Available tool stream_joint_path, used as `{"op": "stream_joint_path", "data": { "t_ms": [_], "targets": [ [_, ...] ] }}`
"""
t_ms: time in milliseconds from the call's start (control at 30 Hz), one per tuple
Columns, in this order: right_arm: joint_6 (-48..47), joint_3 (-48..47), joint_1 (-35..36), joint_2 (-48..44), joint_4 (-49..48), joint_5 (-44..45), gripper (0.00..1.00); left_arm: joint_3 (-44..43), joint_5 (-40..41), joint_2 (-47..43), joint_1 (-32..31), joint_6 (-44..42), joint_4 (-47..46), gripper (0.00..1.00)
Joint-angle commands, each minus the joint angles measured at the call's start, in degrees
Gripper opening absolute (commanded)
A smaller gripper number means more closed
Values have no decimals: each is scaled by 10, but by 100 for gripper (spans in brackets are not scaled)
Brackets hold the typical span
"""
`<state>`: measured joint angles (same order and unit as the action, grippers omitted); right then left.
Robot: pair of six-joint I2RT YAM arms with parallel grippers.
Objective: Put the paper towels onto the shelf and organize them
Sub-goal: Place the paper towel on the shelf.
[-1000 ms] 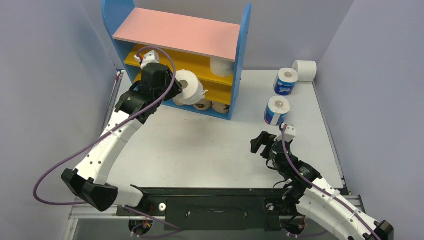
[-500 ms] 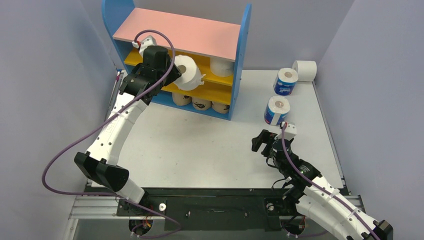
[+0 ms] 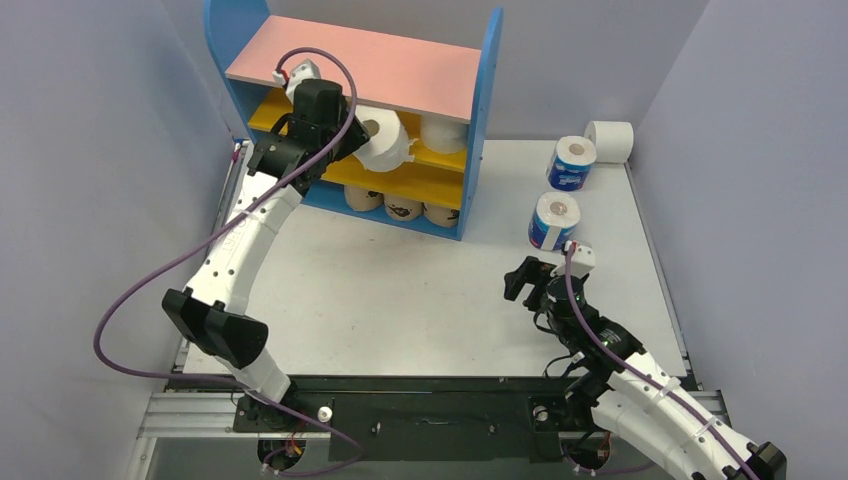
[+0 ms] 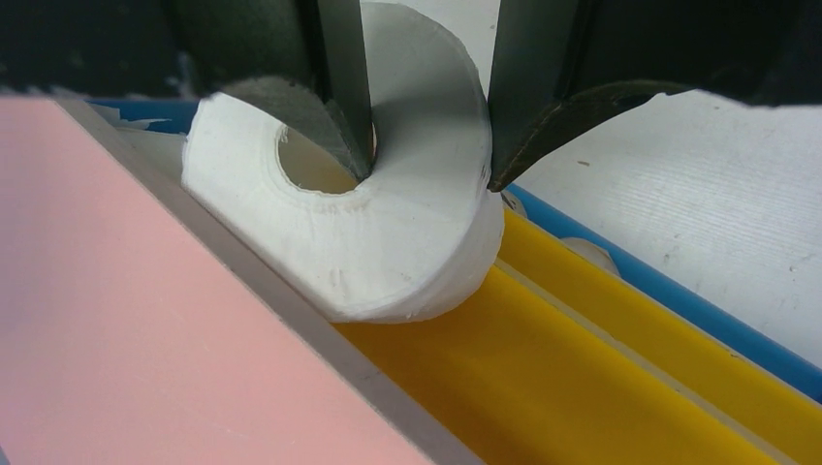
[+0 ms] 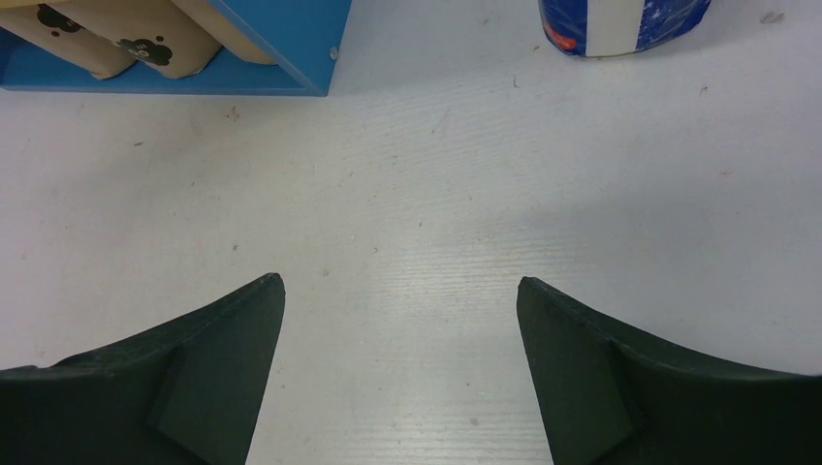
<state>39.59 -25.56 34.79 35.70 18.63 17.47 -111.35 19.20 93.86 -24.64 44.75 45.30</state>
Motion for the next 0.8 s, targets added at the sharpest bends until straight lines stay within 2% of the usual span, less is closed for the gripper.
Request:
{"op": "stream_joint_path", "data": {
  "t_ms": [0,367,767],
  "targets": [
    [-11,-29,-7,2,-10,2,85,-62,-8,21,4,8,-44,21],
    [-13,-28,-13,2,-8,3,85,-112,-16,72,4,12,-26,26],
    [-14,-29,-20,3,-7,2,85,-155,-34,105,4,19,-29,38]
  ]
}}
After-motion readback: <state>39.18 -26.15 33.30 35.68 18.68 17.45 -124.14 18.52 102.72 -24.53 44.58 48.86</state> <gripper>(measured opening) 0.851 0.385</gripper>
